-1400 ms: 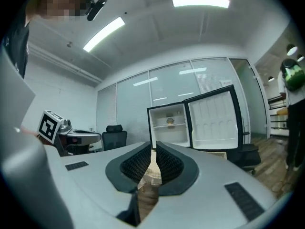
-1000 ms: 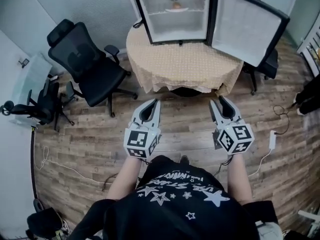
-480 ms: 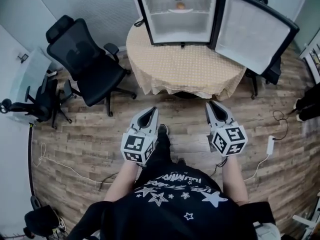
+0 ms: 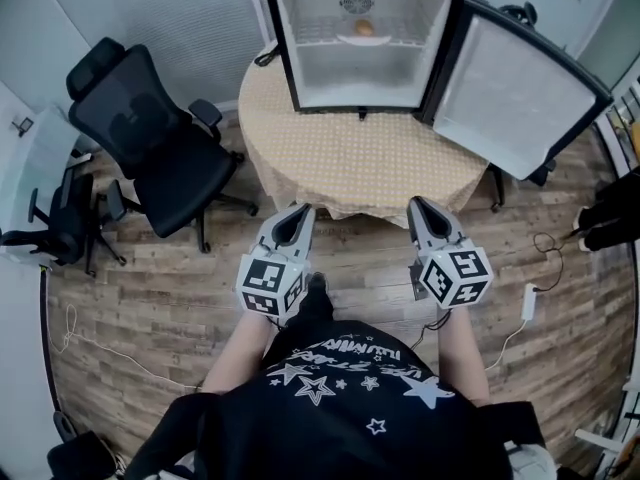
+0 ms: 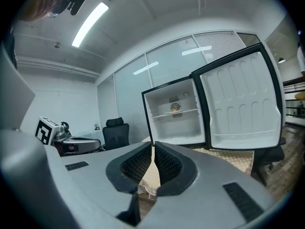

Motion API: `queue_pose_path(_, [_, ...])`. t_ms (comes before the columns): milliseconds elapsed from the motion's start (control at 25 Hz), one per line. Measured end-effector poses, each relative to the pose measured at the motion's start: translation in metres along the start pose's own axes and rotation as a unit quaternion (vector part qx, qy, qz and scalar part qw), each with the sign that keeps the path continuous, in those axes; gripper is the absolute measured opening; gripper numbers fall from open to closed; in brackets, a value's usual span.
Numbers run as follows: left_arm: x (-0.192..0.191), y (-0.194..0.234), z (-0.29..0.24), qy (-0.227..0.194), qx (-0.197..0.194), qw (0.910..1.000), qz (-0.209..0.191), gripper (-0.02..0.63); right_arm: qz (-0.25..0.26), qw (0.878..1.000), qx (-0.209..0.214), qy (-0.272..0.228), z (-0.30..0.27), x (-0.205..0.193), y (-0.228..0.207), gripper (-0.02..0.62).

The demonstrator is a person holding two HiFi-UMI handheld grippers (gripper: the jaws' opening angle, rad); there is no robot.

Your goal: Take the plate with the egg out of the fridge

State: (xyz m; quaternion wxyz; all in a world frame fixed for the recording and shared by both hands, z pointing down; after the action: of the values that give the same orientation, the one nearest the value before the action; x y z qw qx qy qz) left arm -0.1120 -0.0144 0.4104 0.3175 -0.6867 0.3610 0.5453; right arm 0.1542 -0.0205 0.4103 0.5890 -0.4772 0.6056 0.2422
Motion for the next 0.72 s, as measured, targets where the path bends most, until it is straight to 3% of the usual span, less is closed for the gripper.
queue_pose_path(240, [0.013, 0.052, -0.042, -0.005, -0.003, 1.0, 0.0, 0.008, -0.011, 1.0, -0.009, -0.002, -0.055, 0.021, -0.008, 0.04])
queue_pose_path(720, [0.02, 0.102, -0.099, -0.003, -0.038, 0.9993, 0.001, 0.008, -0.037, 0.998, -0.054, -0.016, -0.114, 0.042, -0.023, 0.04])
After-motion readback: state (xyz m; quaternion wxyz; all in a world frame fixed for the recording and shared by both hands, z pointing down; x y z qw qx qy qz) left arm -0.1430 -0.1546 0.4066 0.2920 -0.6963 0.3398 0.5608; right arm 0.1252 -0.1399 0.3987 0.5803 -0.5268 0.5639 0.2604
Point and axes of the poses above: the fingertips, and each gripper's own axes: z backward along the fingers, y to its left, x out of its top, the point moved 8 cm from there along z, backward along the fingers, and after that the axes turned 4 degrees about -z, right-handed, at the moved point
